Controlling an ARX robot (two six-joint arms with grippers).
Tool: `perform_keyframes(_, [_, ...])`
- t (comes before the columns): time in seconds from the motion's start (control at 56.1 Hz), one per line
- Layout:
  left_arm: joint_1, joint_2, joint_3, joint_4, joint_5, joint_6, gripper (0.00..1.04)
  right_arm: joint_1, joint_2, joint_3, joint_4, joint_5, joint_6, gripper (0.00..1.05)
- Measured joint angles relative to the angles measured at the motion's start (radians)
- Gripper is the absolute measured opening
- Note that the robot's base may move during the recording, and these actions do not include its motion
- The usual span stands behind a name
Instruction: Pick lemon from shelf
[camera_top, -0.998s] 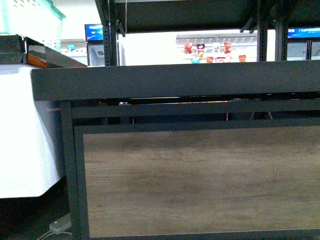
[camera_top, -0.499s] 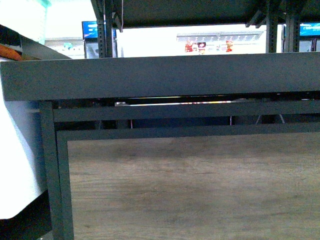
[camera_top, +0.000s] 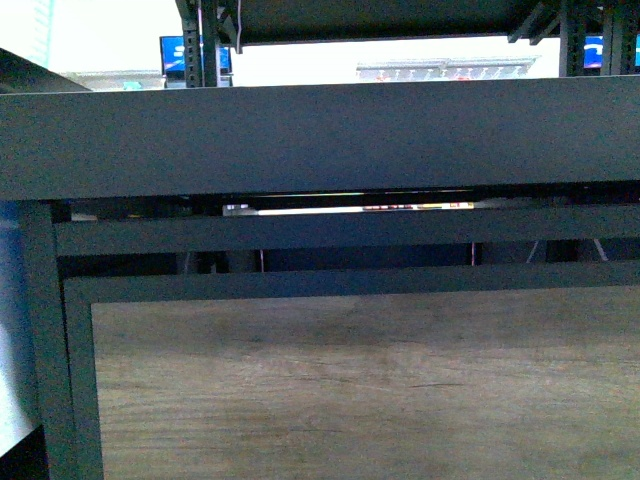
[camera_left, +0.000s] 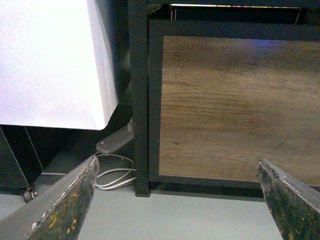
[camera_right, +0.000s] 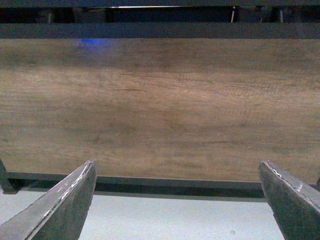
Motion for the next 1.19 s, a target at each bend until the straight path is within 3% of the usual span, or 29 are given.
perform_keyframes(1.194, [0.000,0.000,0.000,0.000,0.000,0.000,0.97,0.000,0.000,0.000,0.000,0.000,0.000,0.97])
